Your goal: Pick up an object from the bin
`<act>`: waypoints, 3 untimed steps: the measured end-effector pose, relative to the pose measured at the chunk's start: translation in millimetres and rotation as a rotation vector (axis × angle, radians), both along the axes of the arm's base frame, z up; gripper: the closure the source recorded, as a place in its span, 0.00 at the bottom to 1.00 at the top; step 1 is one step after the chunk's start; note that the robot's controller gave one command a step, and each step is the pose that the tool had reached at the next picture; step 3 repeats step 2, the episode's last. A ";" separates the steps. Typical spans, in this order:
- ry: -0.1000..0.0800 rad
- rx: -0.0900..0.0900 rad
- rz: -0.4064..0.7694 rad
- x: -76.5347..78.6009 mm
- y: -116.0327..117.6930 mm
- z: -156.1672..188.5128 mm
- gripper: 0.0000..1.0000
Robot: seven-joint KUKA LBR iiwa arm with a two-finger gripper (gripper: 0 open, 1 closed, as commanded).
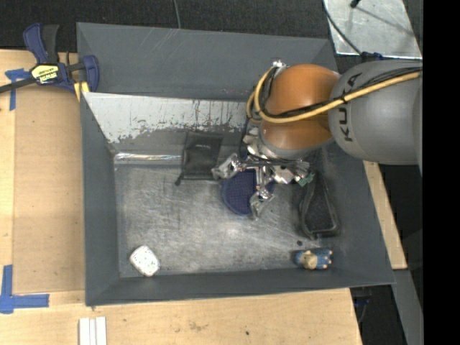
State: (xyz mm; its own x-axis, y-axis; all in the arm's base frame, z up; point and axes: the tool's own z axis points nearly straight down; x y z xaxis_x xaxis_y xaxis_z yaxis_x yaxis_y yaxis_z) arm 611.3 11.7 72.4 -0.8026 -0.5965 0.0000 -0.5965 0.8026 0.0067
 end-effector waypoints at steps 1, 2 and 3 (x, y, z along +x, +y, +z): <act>-0.007 0.003 -0.001 1.4 2.0 2.7 1.00; -0.017 -0.005 0.043 2.0 -7.6 156.0 1.00; -0.017 -0.005 0.043 2.0 -7.6 156.0 1.00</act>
Offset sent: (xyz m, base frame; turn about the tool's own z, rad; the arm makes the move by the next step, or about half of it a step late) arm 0.0000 0.0000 0.0000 0.0000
